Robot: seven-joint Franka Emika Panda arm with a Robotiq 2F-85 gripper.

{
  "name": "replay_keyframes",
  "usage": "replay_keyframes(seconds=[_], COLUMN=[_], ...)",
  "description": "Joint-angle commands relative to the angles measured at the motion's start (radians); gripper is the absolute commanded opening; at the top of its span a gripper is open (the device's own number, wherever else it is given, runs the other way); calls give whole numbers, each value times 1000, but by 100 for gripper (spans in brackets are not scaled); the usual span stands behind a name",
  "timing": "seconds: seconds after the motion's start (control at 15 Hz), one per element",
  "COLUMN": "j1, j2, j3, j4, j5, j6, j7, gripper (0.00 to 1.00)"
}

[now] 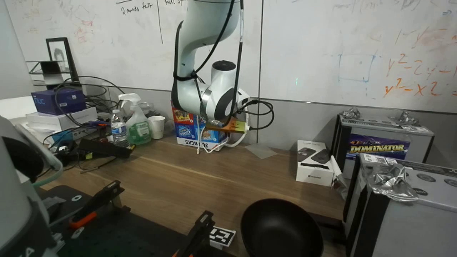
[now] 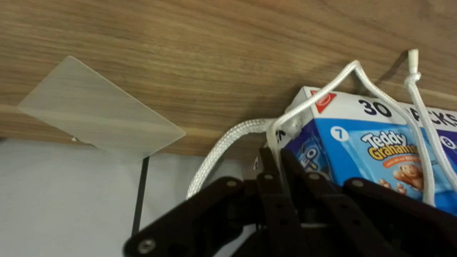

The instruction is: Put the strings in the blue box

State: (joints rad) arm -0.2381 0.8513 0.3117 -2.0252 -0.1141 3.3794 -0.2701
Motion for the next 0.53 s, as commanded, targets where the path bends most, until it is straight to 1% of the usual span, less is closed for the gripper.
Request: replay_keyframes(seconds=[0.0,0.07,0.13,0.2,0.33,0.47], j1=[74,108,150,188,287,385], j2=[-142,-179,-219,-260,-330,-406], j3=[-48,-69,-97,-120,-174,-210], j4=[-150,-188,-239,-275,-351,-425], j5=[-5,11,30,53,132,246], j6=[165,216,286,327,428,514], j7=[104,125,142,157,161,142], gripper=[10,11,10,10,11,11])
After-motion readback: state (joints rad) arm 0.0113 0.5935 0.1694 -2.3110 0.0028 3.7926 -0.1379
